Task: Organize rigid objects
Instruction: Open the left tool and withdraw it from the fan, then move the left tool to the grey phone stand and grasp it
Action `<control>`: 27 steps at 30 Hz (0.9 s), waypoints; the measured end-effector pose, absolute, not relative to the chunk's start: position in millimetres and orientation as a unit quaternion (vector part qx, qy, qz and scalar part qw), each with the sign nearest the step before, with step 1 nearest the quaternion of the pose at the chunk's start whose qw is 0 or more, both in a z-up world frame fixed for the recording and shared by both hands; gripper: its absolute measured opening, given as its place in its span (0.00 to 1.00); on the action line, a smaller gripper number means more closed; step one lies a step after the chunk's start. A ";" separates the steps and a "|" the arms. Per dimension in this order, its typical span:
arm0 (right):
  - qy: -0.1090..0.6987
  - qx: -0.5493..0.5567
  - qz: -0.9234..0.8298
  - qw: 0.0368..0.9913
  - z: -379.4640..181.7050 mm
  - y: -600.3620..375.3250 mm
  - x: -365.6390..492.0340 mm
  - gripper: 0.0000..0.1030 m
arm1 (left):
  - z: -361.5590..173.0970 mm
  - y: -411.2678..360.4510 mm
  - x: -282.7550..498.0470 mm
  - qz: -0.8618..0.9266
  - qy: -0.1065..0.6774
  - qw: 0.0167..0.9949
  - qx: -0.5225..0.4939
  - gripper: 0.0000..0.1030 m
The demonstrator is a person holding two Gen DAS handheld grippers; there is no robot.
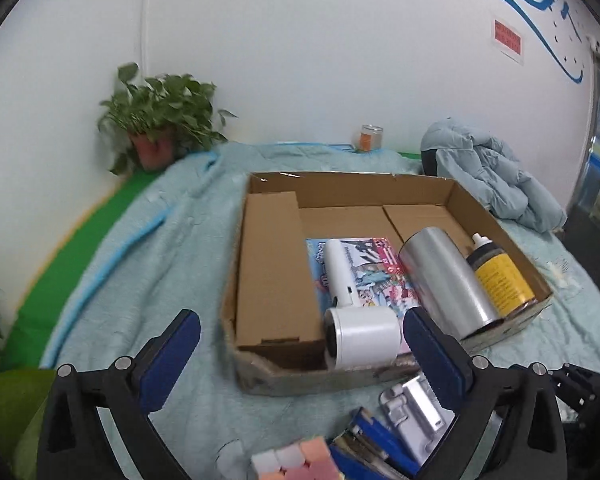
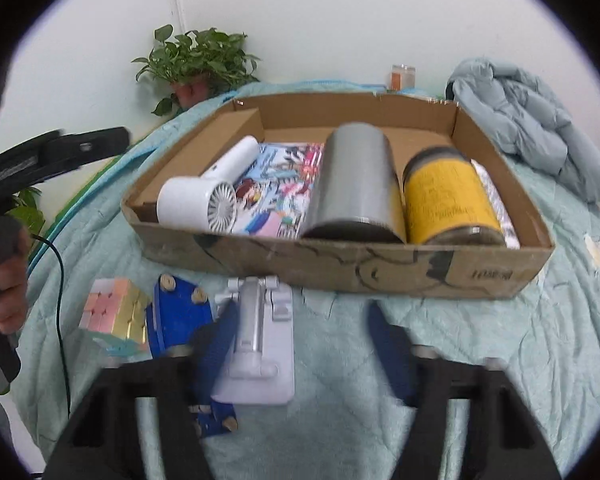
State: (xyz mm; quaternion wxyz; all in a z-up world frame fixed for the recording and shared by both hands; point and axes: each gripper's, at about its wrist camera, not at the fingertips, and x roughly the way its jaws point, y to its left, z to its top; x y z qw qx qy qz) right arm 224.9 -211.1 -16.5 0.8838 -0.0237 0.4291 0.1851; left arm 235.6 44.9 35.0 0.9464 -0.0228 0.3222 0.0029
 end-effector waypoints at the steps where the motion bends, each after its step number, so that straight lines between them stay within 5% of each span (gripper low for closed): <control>1: 0.432 -0.027 0.182 0.883 -18.9 -213.3 222.0 0.28 | 34.3 42.8 226.1 0.010 0.319 0.948 -0.024 0.88; 2: 0.431 -0.025 0.186 0.883 -20.3 -215.5 219.1 0.28 | 32.9 39.8 217.7 0.011 0.318 0.948 -0.028 0.60; 4: 0.434 -0.009 0.209 0.876 -23.5 -218.6 213.8 0.30 | 27.3 34.7 205.6 0.000 0.337 0.941 -0.039 0.28; 5: 0.439 -0.002 0.221 0.871 -26.3 -219.2 213.1 0.47 | 24.6 33.1 199.5 -0.005 0.342 0.938 -0.051 0.29; 6: 0.439 -0.003 0.223 0.870 -27.6 -218.9 212.7 0.75 | 22.7 31.9 191.8 -0.007 0.339 0.939 -0.063 0.32; 7: 0.435 -0.004 0.225 0.872 -30.0 -218.6 211.8 0.83 | 21.2 28.8 185.3 -0.010 0.337 0.939 -0.068 0.52; 8: 0.431 -0.003 0.227 0.873 -32.0 -218.7 208.5 0.83 | 20.3 24.7 179.6 -0.007 0.338 0.939 -0.067 0.96; 14: 0.475 0.003 0.243 0.846 -58.4 -205.2 223.3 0.80 | 3.4 8.5 158.7 0.028 0.346 0.937 -0.045 0.99; 19: 0.496 0.008 0.269 0.826 -73.4 -193.9 223.8 0.56 | -5.3 9.0 145.9 0.025 0.360 0.931 -0.051 0.99; 27: 0.486 0.019 0.232 0.842 -72.5 -230.6 200.5 0.54 | -14.7 -4.4 145.4 -0.054 0.404 0.908 -0.097 0.99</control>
